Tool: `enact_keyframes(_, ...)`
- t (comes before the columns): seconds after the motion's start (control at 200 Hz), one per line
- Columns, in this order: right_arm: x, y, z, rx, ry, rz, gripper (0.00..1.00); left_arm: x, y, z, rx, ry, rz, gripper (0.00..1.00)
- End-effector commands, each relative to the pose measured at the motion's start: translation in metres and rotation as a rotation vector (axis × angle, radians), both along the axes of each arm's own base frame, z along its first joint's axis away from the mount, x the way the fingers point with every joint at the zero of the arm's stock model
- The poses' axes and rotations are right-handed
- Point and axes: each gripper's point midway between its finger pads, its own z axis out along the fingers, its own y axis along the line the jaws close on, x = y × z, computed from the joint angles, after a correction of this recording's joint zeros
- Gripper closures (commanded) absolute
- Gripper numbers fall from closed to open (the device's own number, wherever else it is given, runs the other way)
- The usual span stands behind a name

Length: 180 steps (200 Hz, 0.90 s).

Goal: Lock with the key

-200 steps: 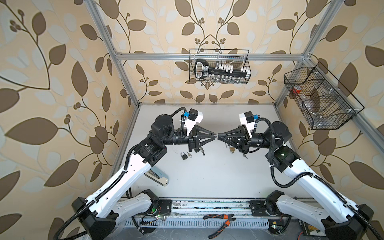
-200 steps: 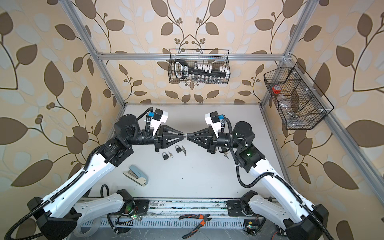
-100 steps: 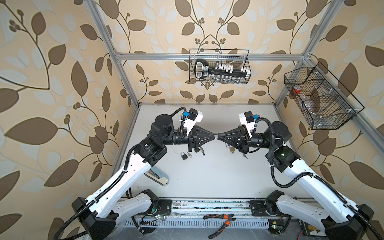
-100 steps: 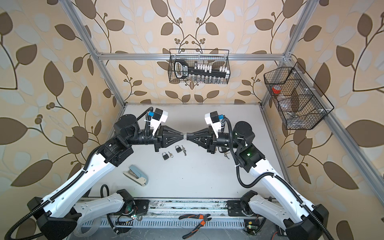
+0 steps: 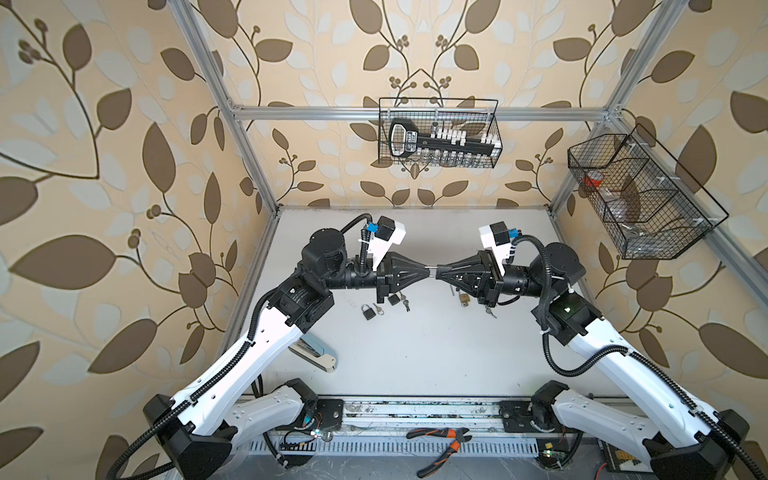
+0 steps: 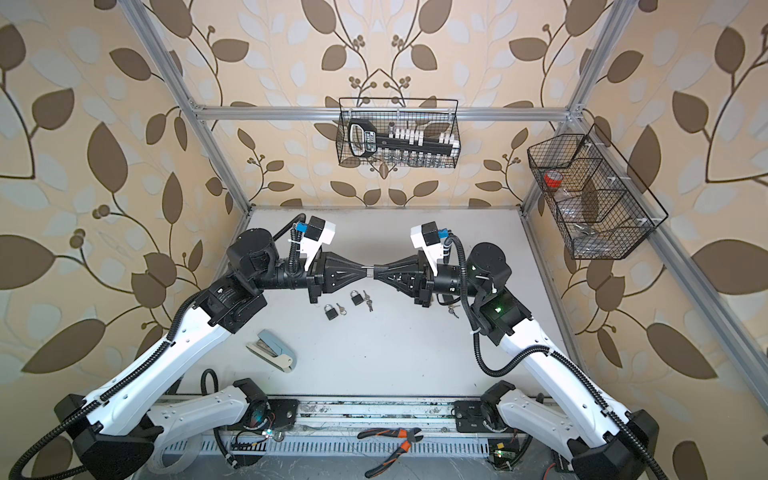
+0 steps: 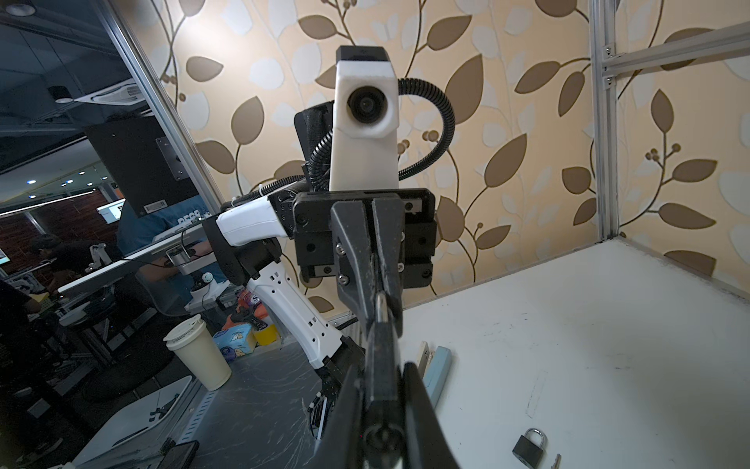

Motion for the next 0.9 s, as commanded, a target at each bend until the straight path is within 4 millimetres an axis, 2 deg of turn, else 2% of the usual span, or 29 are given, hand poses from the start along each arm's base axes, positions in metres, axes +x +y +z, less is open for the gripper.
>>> enact_keyframes(0.0, 0.002, -0.004, 0.017, 0.021, -0.061, -0.047, 1.00, -0.013, 0.003, 0.018, -0.042, -0.064, -0.036, 1.00)
enact_keyframes(0.185, 0.010, -0.006, 0.013, -0.007, -0.100, -0.101, 1.00, -0.021, 0.002, 0.020, -0.048, -0.048, -0.085, 1.00)
enact_keyframes(0.445, 0.005, -0.004, 0.007, -0.033, -0.217, -0.078, 1.00, -0.030, -0.004, 0.020, -0.045, -0.033, -0.146, 1.00)
enact_keyframes(0.71, -0.001, 0.001, 0.006, -0.014, -0.168, -0.004, 1.00, -0.028, -0.004, 0.018, -0.044, -0.048, -0.129, 1.00)
enact_keyframes(0.895, -0.003, 0.009, 0.003, -0.013, -0.132, 0.019, 1.00, -0.027, -0.014, 0.014, -0.036, -0.042, -0.142, 1.00)
